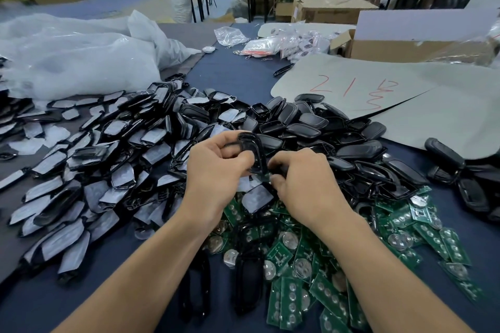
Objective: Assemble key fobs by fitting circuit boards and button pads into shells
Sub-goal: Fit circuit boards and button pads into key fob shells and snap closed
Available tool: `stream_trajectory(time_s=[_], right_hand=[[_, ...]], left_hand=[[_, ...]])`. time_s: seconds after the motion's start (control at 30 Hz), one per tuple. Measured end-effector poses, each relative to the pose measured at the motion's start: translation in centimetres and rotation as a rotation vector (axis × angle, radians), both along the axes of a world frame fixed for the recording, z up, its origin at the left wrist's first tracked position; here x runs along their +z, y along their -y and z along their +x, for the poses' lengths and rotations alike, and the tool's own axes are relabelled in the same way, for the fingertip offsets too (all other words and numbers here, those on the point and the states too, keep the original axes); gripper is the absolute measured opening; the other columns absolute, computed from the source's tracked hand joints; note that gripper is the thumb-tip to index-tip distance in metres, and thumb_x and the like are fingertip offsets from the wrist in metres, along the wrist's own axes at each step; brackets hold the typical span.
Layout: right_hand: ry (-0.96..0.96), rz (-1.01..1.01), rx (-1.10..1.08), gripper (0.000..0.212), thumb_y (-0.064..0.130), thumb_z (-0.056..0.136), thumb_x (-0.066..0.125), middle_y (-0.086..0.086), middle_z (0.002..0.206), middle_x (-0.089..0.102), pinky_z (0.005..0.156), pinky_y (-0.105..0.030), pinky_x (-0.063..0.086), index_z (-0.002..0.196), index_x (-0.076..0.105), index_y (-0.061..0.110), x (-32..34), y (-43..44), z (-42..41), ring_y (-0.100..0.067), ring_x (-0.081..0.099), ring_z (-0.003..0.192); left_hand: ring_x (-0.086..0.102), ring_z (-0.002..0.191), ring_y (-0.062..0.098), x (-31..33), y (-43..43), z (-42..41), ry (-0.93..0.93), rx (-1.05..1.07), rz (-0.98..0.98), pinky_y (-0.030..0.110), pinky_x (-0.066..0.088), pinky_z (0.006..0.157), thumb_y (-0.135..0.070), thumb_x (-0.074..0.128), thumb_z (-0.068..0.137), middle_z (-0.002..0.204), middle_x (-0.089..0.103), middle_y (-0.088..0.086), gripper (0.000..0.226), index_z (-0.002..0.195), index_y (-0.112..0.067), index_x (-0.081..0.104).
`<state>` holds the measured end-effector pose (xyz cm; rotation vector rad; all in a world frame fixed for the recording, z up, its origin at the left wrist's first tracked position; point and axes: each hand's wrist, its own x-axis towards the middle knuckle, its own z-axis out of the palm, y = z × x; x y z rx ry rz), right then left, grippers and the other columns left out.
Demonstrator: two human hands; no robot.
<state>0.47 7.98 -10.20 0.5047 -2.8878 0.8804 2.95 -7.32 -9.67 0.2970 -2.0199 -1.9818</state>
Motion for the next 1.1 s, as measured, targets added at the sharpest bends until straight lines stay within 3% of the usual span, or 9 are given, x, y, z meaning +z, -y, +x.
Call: stream_trajectory(time_s=[0.1,0.2,0.33,0.53,0.67,0.73,0.9,1.0,1.1], right_hand=[[0.031,-0.163,-0.056,0.022,0.012,0.088,0.072,0.011,0.078,0.067,0.081,-0.035,0.053,0.081,0.065,0.032,-0.1,-0.3,-0.1,-0.015,0.064,0.081],[-0.036,-0.342,-0.175,0.028,0.01,0.092,0.07,0.012,0.071,0.067,0.055,-0.012,0.044,0.081,0.058,0.033,0.2,-1.4,-0.6,-0.002,0.06,0.06],[-0.082,-0.369,-0.327,0.026,0.012,0.098,0.061,0.011,0.083,0.072,0.062,0.001,0.036,0.106,0.061,0.037,0.7,-3.5,-2.0,0.007,0.057,0.068],[-0.05,-0.236,-0.42,0.03,0.01,0.099,0.047,0.008,0.067,0.064,0.046,-0.013,0.035,0.101,0.068,0.031,0.4,-5.3,-2.7,-0.008,0.055,0.056],[-0.019,-0.001,-0.335,0.016,0.02,0.094,0.058,-0.002,0.101,0.068,0.082,-0.036,0.047,0.105,0.067,0.028,0.2,-5.3,-2.7,-0.026,0.059,0.089],[-0.001,0.096,-0.308,0.025,0.028,0.094,0.061,-0.007,0.113,0.065,0.099,-0.044,0.045,0.118,0.069,0.03,0.3,-5.2,-2.6,-0.033,0.06,0.108],[-0.027,0.103,-0.248,0.016,0.037,0.09,0.07,0.009,0.088,0.055,0.102,-0.045,0.041,0.106,0.075,0.037,0.5,-4.8,-2.5,-0.026,0.061,0.1],[-0.083,-0.047,-0.253,0.007,0.031,0.083,0.079,0.012,0.082,0.057,0.099,-0.044,0.044,0.084,0.075,0.037,0.8,-4.8,-2.3,-0.019,0.056,0.085],[-0.082,-0.265,-0.269,0.017,0.029,0.076,0.081,0.014,0.077,0.065,0.073,-0.028,0.046,0.068,0.071,0.041,1.2,-4.3,-1.7,-0.008,0.058,0.072]], left_hand=[[0.078,0.077,0.016,0.3,0.3,0.1,0.008,0.056,-0.087,0.026,0.062,0.07,0.003,0.073,0.085,0.083,0.081,-0.003,0.03,0.097,-0.024,0.08],[0.073,0.075,-0.002,0.4,0.9,0.2,0.034,0.187,-0.434,0.012,0.054,0.062,-0.014,0.073,0.084,0.076,0.075,-0.024,0.029,0.097,-0.04,0.078],[0.062,0.066,0.008,0.6,1.3,0.3,0.074,0.197,-0.903,0.024,0.049,0.061,-0.026,0.06,0.09,0.069,0.069,-0.018,0.021,0.093,-0.043,0.071],[0.056,0.112,0.013,0.1,2.4,-0.5,0.117,0.125,-0.883,0.019,0.036,0.095,-0.018,0.065,0.095,0.09,0.039,-0.031,0.035,0.121,-0.037,0.077],[0.056,0.118,0.016,0.1,2.9,-0.6,0.099,0.197,-0.881,0.02,0.036,0.098,-0.017,0.071,0.093,0.092,0.034,-0.037,0.035,0.123,-0.033,0.077],[0.051,0.127,0.012,0.1,2.8,-0.5,0.069,0.221,-0.893,0.019,0.032,0.101,-0.017,0.072,0.092,0.102,0.05,-0.037,0.037,0.126,-0.032,0.075],[0.046,0.124,0.004,0.1,1.9,-0.2,-0.05,0.24,-0.955,0.021,0.032,0.106,-0.014,0.071,0.093,0.122,0.073,-0.009,0.036,0.126,-0.027,0.075],[0.039,0.109,-0.007,0.0,1.2,0.1,-0.137,0.198,-0.983,0.021,0.032,0.105,-0.013,0.073,0.092,0.115,0.076,-0.01,0.032,0.121,-0.026,0.077],[0.044,0.103,-0.015,-0.1,0.4,0.3,-0.158,0.102,-0.928,0.01,0.039,0.099,-0.022,0.075,0.091,0.104,0.067,-0.028,0.034,0.123,-0.035,0.076]])
